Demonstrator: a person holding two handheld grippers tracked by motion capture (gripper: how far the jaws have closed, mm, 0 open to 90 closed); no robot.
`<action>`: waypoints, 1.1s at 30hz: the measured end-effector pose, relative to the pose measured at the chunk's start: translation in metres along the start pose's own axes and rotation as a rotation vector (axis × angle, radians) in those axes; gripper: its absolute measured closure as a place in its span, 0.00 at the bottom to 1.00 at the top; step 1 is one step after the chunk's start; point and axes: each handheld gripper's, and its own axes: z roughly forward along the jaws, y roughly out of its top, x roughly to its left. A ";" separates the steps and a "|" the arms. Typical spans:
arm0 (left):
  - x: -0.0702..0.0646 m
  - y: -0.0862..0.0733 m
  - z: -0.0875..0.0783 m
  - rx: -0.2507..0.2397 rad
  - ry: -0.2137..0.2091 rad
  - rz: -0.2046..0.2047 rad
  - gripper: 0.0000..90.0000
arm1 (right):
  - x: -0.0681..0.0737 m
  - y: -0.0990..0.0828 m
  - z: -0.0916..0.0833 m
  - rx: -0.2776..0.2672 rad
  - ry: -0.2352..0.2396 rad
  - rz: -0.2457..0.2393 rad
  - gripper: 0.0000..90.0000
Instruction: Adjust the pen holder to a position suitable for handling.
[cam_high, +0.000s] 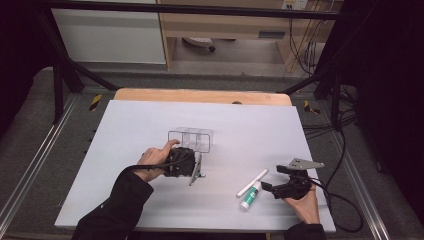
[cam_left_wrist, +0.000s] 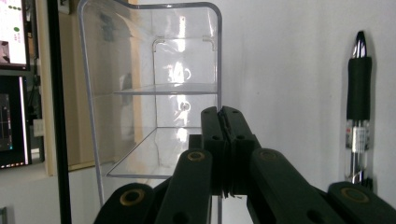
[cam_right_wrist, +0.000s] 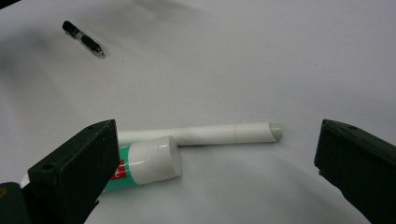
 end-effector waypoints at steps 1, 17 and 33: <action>-0.001 0.003 0.002 -0.001 -0.001 0.003 0.98 | 0.000 0.000 0.000 -0.001 0.000 0.000 0.01; -0.010 0.027 0.016 0.023 -0.070 -0.008 0.97 | 0.000 0.000 0.000 0.001 0.002 -0.003 0.01; -0.007 0.031 0.019 0.018 -0.059 -0.036 0.95 | 0.000 0.000 -0.001 0.000 0.002 -0.002 0.00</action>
